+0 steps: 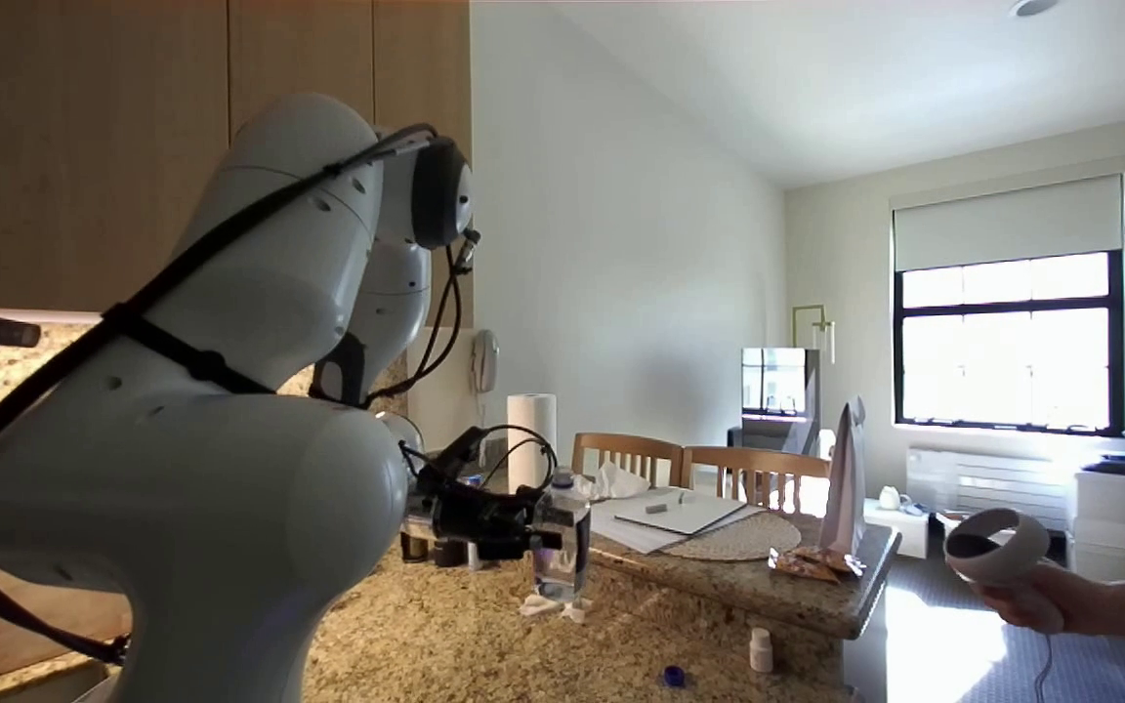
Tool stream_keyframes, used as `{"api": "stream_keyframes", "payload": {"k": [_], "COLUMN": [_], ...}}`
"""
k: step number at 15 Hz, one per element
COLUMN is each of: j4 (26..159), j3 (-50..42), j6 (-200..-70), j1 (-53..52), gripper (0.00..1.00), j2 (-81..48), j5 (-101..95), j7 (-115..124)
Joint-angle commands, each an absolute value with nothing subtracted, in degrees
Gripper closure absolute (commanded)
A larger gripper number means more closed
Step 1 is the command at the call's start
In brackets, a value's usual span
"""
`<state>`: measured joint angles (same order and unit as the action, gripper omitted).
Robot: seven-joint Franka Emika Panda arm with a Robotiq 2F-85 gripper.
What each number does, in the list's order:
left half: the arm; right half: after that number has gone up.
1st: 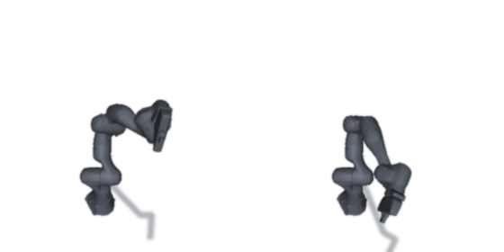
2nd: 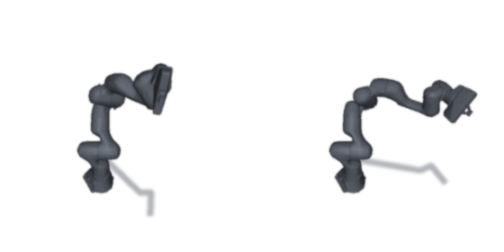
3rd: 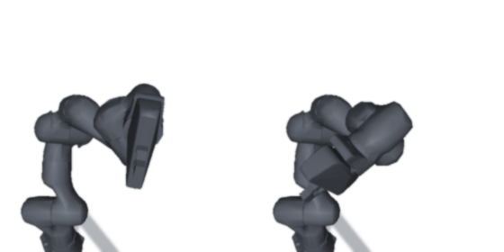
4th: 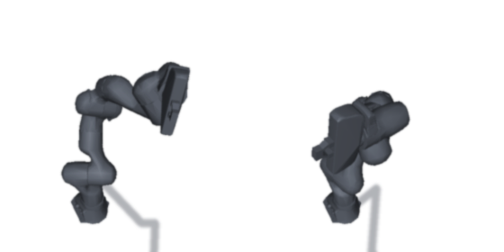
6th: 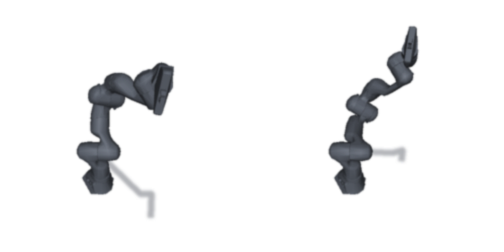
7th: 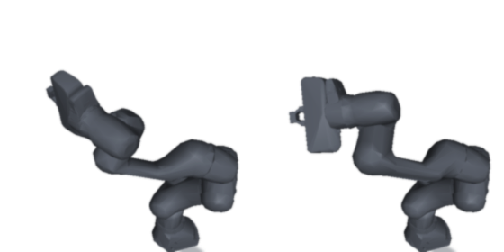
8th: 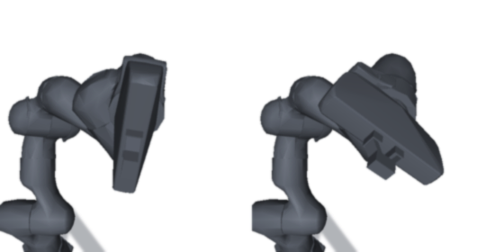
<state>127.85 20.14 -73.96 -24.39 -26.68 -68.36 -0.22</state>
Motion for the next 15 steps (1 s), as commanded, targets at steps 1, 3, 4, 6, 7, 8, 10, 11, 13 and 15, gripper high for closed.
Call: {"api": "stream_keyframes", "payload": {"k": [1, 3, 4, 6, 7, 8, 10, 11, 13, 15], "j4": [113.76, 107.7, 104.59, 98.29, 94.71, 91.47, 85.98, 83.11, 77.97, 72.8], "j3": [18.02, 16.5, 15.62, 14.14, 13.4, 13.11, 13.02, 12.95, 12.76, 12.78], "j6": [-64.82, -62.83, -61.49, -59.62, -58.5, -57.94, -57.08, -56.17, -54.01, -52.07], "j1": [-27.64, -28.11, -28.01, -27.39, -26.98, -26.26, -24.94, -24.73, -24.46, -24.28], "gripper": [0.78, 0.78, 0.78, 0.78, 0.78, 0.78, 0.78, 0.78, 0.78, 0.78], "j2": [-40.44, -45.94, -48.46, -53.32, -55.76, -57.64, -60.4, -61.92, -64.66, -67.51], "j5": [-65.62, -65.84, -65.86, -65.81, -65.43, -64.71, -63.13, -62.35, -60.81, -58.75], "j7": [6.62, 7.14, 5.96, 3.86, 2.24, 0.75, -3.0, -5.58, -10.41, -14.58]}}
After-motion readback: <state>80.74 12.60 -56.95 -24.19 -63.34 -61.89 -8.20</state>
